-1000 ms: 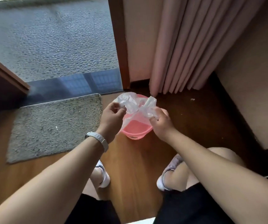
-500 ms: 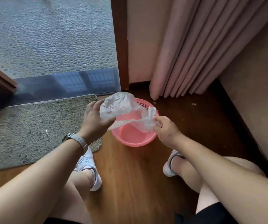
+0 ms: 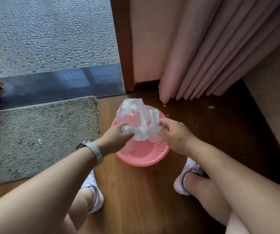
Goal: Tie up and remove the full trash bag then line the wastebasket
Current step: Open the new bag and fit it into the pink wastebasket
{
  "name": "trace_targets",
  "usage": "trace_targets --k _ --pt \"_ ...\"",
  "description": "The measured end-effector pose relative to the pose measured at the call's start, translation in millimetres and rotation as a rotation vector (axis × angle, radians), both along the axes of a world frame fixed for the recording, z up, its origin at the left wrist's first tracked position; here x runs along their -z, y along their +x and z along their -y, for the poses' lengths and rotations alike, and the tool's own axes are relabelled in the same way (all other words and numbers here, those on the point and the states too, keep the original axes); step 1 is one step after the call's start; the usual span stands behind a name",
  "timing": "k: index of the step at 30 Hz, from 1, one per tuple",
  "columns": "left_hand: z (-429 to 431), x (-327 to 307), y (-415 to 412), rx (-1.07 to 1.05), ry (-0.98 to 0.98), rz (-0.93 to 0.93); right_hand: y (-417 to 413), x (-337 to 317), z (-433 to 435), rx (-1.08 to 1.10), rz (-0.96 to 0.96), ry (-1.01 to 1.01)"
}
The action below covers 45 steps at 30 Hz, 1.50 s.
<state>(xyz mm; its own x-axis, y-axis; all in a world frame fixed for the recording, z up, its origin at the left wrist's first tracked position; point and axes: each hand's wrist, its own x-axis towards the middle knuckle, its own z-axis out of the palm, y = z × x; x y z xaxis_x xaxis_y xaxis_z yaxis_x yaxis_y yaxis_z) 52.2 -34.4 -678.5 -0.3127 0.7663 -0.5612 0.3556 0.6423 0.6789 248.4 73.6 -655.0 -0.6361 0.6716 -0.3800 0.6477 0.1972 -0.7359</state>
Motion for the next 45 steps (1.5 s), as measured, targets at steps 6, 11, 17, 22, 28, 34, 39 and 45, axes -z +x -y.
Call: trace_targets --k 6,11,17,22,28,34,39,45 --pt "-4 1 28 0.088 -0.073 0.002 16 -2 15 -0.003 0.031 0.011" --pt "5 -1 44 0.188 -0.042 0.062 29 -2 31 -0.036 0.023 0.007" --pt "17 0 41 0.019 -0.101 0.266 32 -1 31 -0.017 -0.035 -0.027" --pt "22 15 21 0.085 -0.057 -0.054 27 19 23 -0.019 0.037 0.06" --pt "14 40 -12 0.288 0.119 -0.478 19 53 12 -0.081 0.156 0.152" --pt "8 80 -19 0.473 0.187 -0.592 13 82 1 -0.059 0.22 0.096" --pt "-3 84 -31 0.326 0.272 -0.7 17 82 4 -0.099 0.223 0.043" --pt "-37 88 -44 0.632 0.079 -0.69 18 76 0 -0.015 0.128 0.014"
